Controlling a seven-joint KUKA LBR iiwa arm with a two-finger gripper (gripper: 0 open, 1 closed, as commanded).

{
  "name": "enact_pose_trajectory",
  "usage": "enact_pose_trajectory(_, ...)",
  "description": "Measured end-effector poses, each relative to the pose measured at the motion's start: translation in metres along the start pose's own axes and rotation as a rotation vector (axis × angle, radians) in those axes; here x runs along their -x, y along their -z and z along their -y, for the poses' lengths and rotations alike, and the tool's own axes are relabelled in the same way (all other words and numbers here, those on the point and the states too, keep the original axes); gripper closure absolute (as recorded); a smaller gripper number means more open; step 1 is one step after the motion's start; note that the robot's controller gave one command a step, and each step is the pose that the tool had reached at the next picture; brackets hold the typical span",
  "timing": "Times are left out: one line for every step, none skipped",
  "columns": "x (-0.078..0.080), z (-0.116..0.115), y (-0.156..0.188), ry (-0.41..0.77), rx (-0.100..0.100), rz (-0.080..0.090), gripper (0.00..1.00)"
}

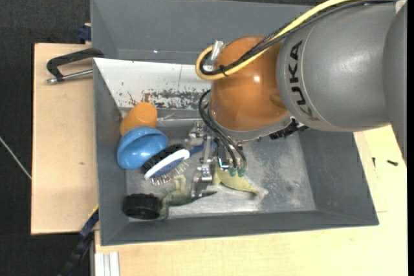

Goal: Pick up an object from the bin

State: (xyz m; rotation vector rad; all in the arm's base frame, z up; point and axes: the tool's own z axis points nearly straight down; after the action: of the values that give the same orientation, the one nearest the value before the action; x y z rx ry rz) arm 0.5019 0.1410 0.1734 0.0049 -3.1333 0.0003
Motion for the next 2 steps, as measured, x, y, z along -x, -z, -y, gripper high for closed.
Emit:
enact_pose_trajectory(0.0312,-0.0592,-0.0984,0.178,0.003,0.013,0.0)
enact_pose_trajectory(0.0324,-0.0585,-0.0953,0.174,0.004,0.016,1.0)
